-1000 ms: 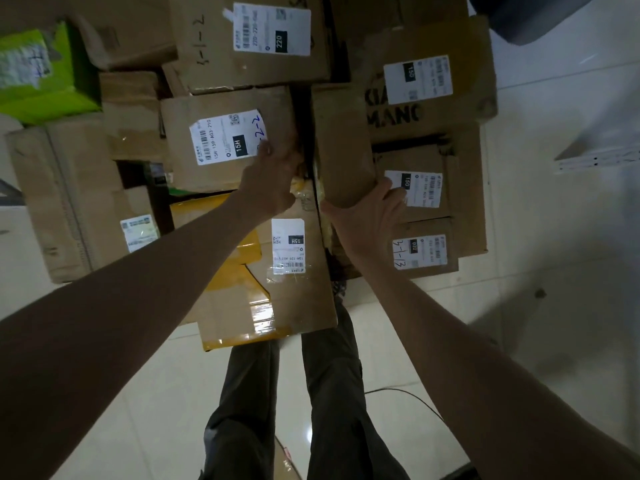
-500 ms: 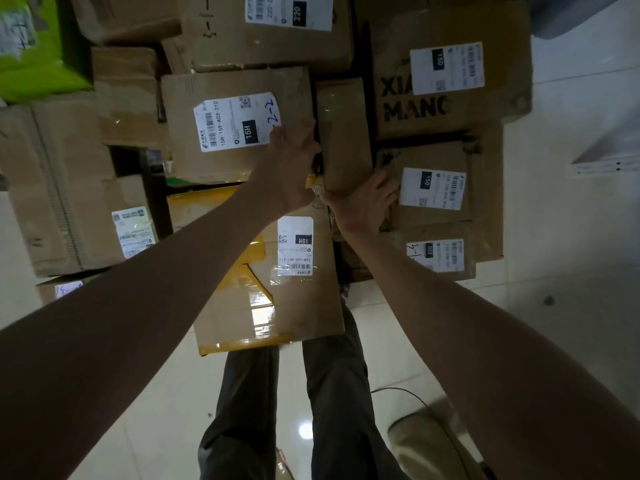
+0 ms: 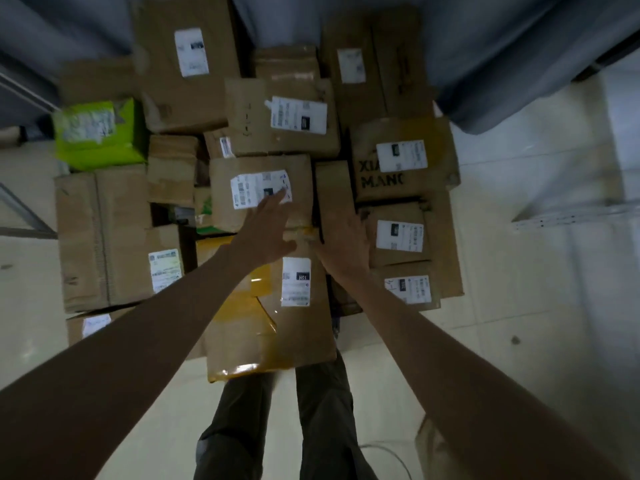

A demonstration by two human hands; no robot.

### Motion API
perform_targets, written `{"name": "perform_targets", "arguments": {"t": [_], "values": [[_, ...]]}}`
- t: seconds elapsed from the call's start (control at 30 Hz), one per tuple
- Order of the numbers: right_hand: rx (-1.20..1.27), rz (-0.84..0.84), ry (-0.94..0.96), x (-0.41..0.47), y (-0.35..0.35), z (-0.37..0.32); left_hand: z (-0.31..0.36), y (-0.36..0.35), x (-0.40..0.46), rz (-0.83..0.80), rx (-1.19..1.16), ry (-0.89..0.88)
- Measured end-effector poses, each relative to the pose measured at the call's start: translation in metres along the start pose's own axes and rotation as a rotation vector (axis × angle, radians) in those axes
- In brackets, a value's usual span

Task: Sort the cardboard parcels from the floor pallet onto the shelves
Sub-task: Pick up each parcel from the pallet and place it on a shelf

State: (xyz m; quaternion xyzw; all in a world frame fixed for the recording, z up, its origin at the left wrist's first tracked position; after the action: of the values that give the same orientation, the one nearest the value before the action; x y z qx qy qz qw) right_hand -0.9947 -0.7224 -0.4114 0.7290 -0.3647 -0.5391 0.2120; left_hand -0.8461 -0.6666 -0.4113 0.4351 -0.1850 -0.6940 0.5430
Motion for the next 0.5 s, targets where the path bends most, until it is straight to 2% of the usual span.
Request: {"name": "perform_targets", "arguments": {"t": [0.07, 0.13, 0.27, 0.37, 0.5], "values": [[0.030, -0.126, 0.048, -0.032, 0.014, -0.021, 0.000, 0.028, -0.025, -0.038, 0.075, 0.023], [0.079, -0.173, 0.074, -0.065, 0.033, -0.046, 0.001, 0.061, -0.050, -0.060, 0.124, 0.033], [0.059, -0.154, 0.188, -0.124, 0.062, -0.100, 0.011, 0.131, -0.106, 0.003, 0.167, 0.000], [0.036, -0.196, 0.191, -0.164, 0.076, -0.140, 0.017, 0.186, -0.151, 0.037, 0.194, -0.002], [-0.038, -0.156, 0.306, -0.209, 0.091, -0.201, 0.010, 0.251, -0.220, 0.187, 0.168, 0.062]]}}
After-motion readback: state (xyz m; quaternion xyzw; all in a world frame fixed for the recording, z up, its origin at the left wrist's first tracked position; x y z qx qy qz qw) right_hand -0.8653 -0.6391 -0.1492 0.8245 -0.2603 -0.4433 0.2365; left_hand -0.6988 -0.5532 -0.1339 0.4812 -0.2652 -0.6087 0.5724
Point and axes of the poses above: each hand's wrist, its own x-axis towards the middle knuckle, its own y-axis out of the back of the hand, z = x × y, the point moved 5 cm from there along x, towards the middle knuckle, and after that the axes turned 13 degrees about -y, right-handed, at the moved point
